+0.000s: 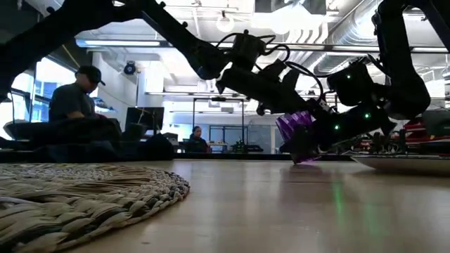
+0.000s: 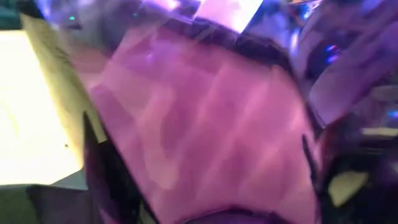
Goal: Set table place
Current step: Move the purple cup to the top right of the table
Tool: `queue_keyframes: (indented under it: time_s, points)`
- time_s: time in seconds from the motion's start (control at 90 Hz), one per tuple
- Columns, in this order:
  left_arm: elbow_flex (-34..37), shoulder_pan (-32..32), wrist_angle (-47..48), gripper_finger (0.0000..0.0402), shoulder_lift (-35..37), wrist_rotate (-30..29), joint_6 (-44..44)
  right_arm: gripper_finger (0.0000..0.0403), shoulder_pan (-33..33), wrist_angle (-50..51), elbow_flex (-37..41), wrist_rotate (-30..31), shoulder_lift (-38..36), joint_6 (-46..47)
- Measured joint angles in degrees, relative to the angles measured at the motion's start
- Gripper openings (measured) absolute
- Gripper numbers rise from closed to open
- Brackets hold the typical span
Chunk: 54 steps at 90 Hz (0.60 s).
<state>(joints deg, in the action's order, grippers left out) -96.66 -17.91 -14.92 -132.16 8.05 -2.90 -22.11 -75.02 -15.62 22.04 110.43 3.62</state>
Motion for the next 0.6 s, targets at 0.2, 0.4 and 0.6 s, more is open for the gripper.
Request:
queue_keyframes:
  time_s: [0.2, 0.4, 0.6]
  points:
    - [0.09, 0.02, 0.65, 0.0112, -0.07, 0.02, 0.04, 0.0317, 0.03, 0.07, -0.02, -1.14, -0.02, 0.85]
    - [0.19, 0.28, 2.38, 0.0112, -0.26, 0.59, 1.21, 0.0347, 0.11, 0.78, -0.09, -1.95, -0.08, -0.03]
    - [0.20, 0.35, 2.40, 0.0112, -0.26, 0.25, 1.85, 0.0385, 0.09, 2.27, -0.13, -1.86, -0.45, 1.70]
